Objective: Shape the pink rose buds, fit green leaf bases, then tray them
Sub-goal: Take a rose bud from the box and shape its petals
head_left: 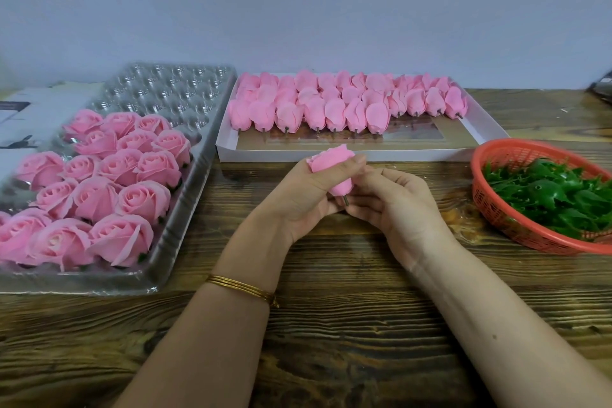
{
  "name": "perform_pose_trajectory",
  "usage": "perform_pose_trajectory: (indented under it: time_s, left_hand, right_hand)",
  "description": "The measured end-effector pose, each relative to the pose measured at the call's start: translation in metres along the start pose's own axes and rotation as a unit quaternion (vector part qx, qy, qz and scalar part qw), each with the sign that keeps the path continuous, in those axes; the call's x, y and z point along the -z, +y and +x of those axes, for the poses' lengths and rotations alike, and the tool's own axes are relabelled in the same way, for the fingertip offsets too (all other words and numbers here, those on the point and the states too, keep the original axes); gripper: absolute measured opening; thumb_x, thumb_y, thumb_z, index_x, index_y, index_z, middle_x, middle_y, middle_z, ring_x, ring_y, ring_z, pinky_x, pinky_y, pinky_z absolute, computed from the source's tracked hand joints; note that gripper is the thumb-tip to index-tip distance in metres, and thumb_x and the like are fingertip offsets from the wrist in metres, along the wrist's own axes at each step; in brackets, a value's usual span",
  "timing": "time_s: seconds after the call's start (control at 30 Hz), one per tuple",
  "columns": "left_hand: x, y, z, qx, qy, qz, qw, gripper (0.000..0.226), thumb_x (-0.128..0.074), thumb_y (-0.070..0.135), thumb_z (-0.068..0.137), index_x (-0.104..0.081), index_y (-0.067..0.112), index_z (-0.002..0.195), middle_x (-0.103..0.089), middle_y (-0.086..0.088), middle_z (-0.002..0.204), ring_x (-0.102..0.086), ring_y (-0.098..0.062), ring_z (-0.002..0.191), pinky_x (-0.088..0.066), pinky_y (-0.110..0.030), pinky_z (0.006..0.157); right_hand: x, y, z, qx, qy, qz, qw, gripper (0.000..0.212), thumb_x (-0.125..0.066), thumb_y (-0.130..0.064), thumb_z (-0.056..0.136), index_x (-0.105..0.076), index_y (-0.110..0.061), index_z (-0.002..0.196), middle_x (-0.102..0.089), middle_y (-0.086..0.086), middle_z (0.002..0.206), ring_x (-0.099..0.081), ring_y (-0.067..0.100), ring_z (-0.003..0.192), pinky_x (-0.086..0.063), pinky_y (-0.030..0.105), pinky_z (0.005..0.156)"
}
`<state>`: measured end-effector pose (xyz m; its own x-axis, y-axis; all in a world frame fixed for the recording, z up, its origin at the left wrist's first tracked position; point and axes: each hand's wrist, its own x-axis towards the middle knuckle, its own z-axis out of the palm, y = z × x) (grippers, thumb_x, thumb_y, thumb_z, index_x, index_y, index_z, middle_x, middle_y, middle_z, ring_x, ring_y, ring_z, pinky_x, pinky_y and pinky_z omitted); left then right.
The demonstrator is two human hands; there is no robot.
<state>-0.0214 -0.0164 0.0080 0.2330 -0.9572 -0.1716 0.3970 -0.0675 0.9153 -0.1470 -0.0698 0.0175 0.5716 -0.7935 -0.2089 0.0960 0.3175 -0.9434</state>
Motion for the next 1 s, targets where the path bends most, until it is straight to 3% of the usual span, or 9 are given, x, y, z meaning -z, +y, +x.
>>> perform_pose_trajectory:
  time_s: [0.2,0.33,0.5,0.7,0.87,1.0]
  left_hand:
    - [-0.003,0.002,0.0,0.002,0.025,-0.041,0.999,0.009,-0.066,0.018,0.09,-0.065,0.009,0.092,-0.065,-0.014,0.105,-0.063,-0.021,0.094,-0.057,-0.035,0.082]
    - [-0.003,-0.002,0.003,-0.016,0.027,-0.044,0.999,0.013,-0.065,0.016,0.091,-0.066,0.01,0.079,-0.066,-0.007,0.087,-0.061,-0.023,0.093,-0.053,-0.034,0.08]
    - [-0.004,-0.005,0.005,-0.032,0.029,-0.05,0.998,0.009,-0.071,0.013,0.087,-0.067,0.012,0.079,-0.068,-0.006,0.078,-0.068,-0.018,0.073,-0.054,-0.027,0.058]
    - [-0.005,-0.004,0.003,-0.047,0.016,-0.031,0.998,0.026,-0.077,0.017,0.078,-0.059,0.008,0.094,-0.067,-0.006,0.078,-0.069,-0.019,0.073,-0.055,-0.034,0.072]
    - [-0.007,-0.001,-0.001,-0.051,-0.007,-0.015,0.999,0.044,-0.077,0.021,0.076,-0.056,0.003,0.11,-0.061,-0.012,0.077,-0.062,-0.02,0.066,-0.049,-0.024,0.053]
    - [-0.005,0.0,-0.002,-0.042,-0.01,-0.007,0.999,0.045,-0.077,0.024,0.077,-0.06,0.0,0.11,-0.06,-0.016,0.082,-0.06,-0.021,0.068,-0.048,-0.025,0.054]
  right_hand:
    - [0.0,0.002,-0.001,0.015,-0.01,-0.002,1.0,0.027,-0.064,-0.009,0.09,-0.065,0.014,0.104,-0.065,0.02,0.085,-0.061,0.024,0.08,-0.052,0.024,0.068]
    - [-0.002,0.004,-0.002,0.018,-0.016,-0.021,0.999,0.015,-0.068,-0.002,0.085,-0.068,0.006,0.097,-0.066,0.016,0.083,-0.062,0.02,0.078,-0.053,0.023,0.068]
    - [-0.003,0.008,-0.004,0.055,-0.023,-0.063,0.996,0.017,-0.079,-0.001,0.076,-0.07,-0.009,0.088,-0.066,-0.001,0.067,-0.061,0.011,0.069,-0.051,0.019,0.062]
    - [-0.004,0.013,-0.003,0.082,-0.037,-0.075,0.993,0.014,-0.078,-0.003,0.076,-0.069,-0.01,0.084,-0.065,-0.007,0.062,-0.059,0.004,0.061,-0.049,0.016,0.062]
    - [-0.002,0.015,-0.001,0.065,-0.059,-0.059,0.994,0.009,-0.076,-0.005,0.079,-0.071,-0.005,0.085,-0.059,0.005,0.067,-0.054,0.013,0.065,-0.048,0.019,0.063]
    - [-0.002,0.017,0.0,0.067,-0.07,-0.052,0.994,0.012,-0.074,-0.005,0.081,-0.072,0.001,0.091,-0.057,0.018,0.081,-0.051,0.019,0.071,-0.047,0.021,0.065]
